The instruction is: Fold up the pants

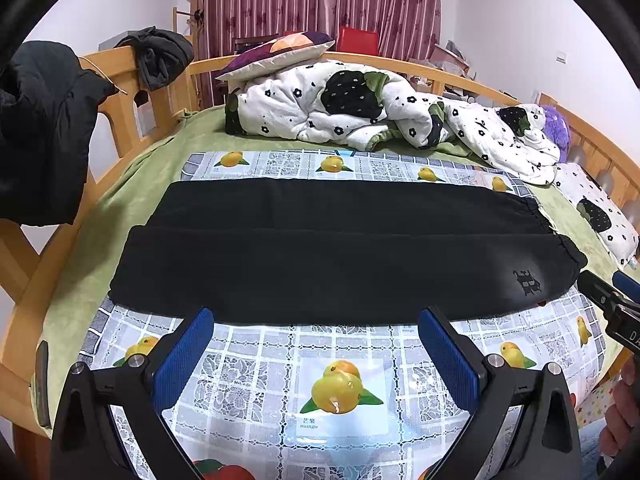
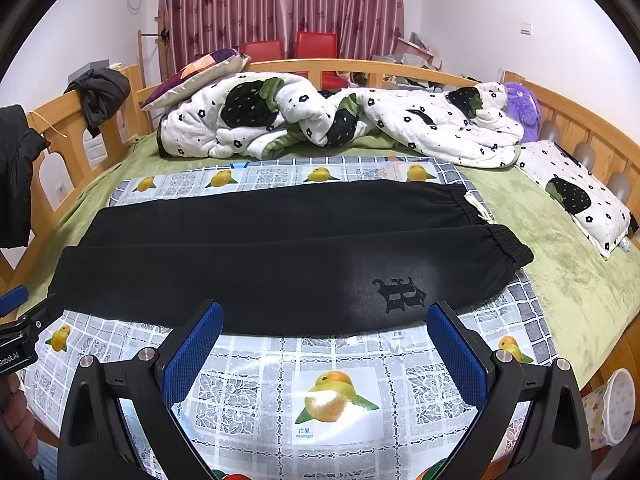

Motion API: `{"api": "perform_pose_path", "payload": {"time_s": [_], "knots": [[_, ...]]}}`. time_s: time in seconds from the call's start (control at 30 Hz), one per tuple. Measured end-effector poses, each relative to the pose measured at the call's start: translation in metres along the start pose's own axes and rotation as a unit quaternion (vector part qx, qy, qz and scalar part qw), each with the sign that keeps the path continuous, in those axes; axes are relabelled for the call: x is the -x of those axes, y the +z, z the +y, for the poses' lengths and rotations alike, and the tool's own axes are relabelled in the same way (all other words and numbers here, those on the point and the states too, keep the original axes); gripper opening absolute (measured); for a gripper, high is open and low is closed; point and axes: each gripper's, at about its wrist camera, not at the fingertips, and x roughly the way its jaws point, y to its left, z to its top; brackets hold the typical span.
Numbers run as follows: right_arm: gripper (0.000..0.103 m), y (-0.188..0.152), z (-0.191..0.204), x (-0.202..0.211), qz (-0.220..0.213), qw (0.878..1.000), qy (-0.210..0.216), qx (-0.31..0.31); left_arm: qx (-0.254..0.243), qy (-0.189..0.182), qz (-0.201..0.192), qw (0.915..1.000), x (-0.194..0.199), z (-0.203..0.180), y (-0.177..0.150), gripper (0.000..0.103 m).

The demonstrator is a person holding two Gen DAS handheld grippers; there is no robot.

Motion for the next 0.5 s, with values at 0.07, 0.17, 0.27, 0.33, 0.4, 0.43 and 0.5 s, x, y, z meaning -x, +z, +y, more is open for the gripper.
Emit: {"api": "perform_pose_path", "payload": {"time_s": [0.07,0.17,0.27,0.33,0.4,0.43,0.5], "knots": [[0.101,0.0005,-0.0009,0.0003,0.0,1.0,0.0,-0.001,-0.001,0.001,-0.001,1.0,0.0002,-0.0001,-0.0001,0.103],[0.101,0.0012,-0.0025,0.0003,0.0,1.0,0.0,-0.003,-0.001,0.001,-0.001,1.0,0.0002,0.0,-0.0005,0.103],[0.101,0.0009,-0.0032,0.0008,-0.001,1.0,-0.001,-0.003,0.0,0.0,0.0,1.0,0.0002,-0.0003,-0.0002,0.103],[0.101,0.0006,-0.0034,0.0009,-0.001,1.0,-0.001,-0.002,-0.001,0.001,-0.001,1.0,0.0003,-0.0002,-0.0002,0.103],[0.101,0.001,-0.0038,0.0017,-0.001,1.0,-0.002,-0.002,0.0,0.0,0.0,1.0,0.0002,-0.0001,-0.0002,0.103],[0.101,0.0011,-0.0042,0.002,-0.002,1.0,-0.002,-0.002,-0.001,0.0,-0.001,1.0,0.0002,0.0,0.0001,0.103],[0.101,0.0008,-0.0038,0.002,-0.002,1.0,-0.002,-0.002,-0.001,0.001,0.0,1.0,0.0002,-0.0001,-0.0001,0.103]]}}
